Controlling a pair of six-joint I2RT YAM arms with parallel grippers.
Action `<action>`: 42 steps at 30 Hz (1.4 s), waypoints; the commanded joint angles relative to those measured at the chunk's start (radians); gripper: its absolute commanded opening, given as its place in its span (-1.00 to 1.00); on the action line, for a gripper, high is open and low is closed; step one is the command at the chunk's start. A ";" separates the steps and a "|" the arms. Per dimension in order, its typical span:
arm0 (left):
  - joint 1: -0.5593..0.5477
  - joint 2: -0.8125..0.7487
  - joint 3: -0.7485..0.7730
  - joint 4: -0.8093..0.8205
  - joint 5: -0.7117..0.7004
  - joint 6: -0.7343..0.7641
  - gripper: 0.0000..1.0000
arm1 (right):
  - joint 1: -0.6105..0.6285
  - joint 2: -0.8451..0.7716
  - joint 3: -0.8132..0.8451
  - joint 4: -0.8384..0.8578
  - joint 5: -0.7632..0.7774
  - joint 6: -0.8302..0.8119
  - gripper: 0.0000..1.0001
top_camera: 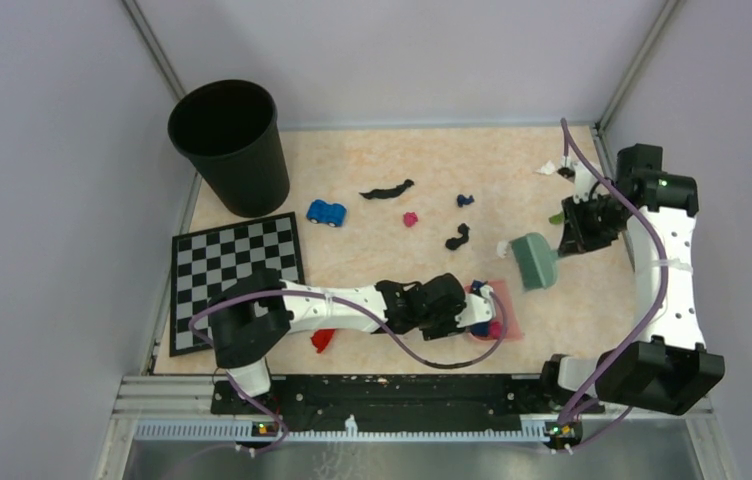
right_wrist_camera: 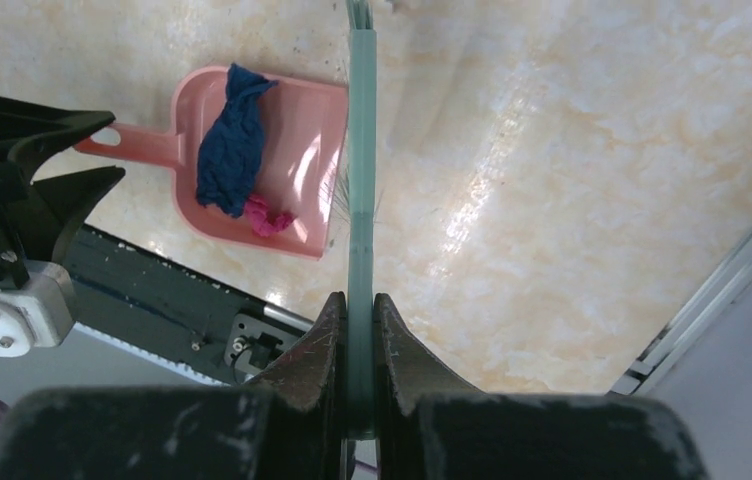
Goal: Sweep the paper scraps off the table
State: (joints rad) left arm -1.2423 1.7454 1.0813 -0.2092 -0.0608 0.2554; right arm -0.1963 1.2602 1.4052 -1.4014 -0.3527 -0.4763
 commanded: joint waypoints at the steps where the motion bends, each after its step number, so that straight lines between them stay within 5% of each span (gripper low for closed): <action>1: 0.001 0.040 0.022 0.085 0.043 0.011 0.02 | 0.001 0.035 0.113 0.025 0.008 -0.009 -1.00; 12: 0.007 0.023 0.075 0.014 0.055 -0.036 -0.57 | 0.018 0.180 0.289 0.165 0.213 -0.043 -1.00; 15: 0.007 0.003 0.126 -0.066 0.010 -0.090 -1.00 | 0.070 0.197 0.269 0.236 0.314 -0.078 -1.00; 29: 0.015 0.192 0.437 -0.593 -0.184 -0.156 -1.00 | 0.338 0.380 0.236 0.397 0.493 -0.102 -1.00; 37: 0.074 0.269 0.492 -0.591 -0.146 -0.162 -1.00 | 0.405 0.439 0.197 0.313 0.431 -0.087 -1.00; 42: 0.094 0.335 0.575 -0.578 -0.135 -0.135 -1.00 | 0.426 0.411 0.186 0.187 0.255 -0.045 -1.00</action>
State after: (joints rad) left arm -1.1629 2.0354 1.5715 -0.7887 -0.1989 0.1036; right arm 0.2077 1.7161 1.5845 -1.0966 0.0696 -0.5678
